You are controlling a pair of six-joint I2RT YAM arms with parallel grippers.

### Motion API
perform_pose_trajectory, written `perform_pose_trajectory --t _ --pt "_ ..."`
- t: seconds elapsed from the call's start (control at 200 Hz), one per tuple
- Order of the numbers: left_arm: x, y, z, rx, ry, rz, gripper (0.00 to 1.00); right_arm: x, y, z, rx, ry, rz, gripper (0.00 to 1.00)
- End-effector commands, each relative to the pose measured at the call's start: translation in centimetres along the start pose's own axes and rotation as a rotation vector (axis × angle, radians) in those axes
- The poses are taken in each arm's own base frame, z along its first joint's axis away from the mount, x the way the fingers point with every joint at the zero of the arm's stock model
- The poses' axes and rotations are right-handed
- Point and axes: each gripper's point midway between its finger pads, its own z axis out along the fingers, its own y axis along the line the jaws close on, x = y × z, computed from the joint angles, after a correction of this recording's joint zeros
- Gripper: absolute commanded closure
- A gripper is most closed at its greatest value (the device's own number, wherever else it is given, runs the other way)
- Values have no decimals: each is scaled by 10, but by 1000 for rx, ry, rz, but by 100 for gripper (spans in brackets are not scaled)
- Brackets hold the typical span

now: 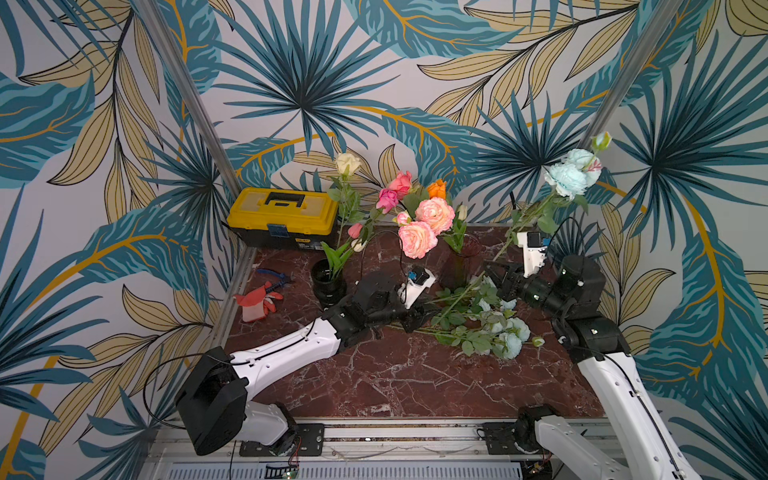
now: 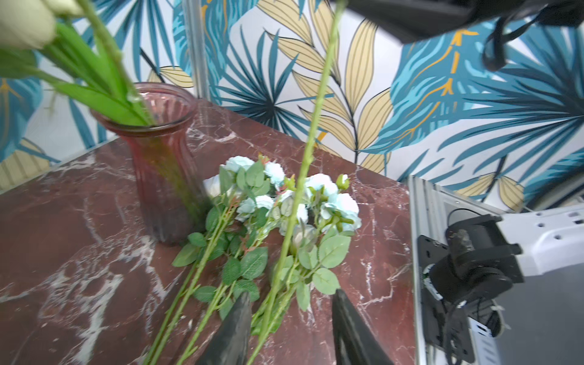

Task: Pick out blue flowers from the vase
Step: Pick up the flower from the vase, then place the flower at the center of the board.

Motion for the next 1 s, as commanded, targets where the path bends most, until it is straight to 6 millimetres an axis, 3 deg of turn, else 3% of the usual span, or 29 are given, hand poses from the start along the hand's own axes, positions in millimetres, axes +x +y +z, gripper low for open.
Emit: perform_pose_trajectory --t 0.0,0.35,0.591,0.991 --pt "-10 -14 10 73 -39 -14 57 -18 23 -3 -98 -111 12 93" --pt "-28 -9 33 92 -61 14 57 1 30 7 -148 -64 51 93" --pt "-48 -3 34 87 -96 45 57 13 26 9 -132 -28 50 93" --pt "-53 -3 37 101 -103 48 59 28 27 29 -152 18 63 93"
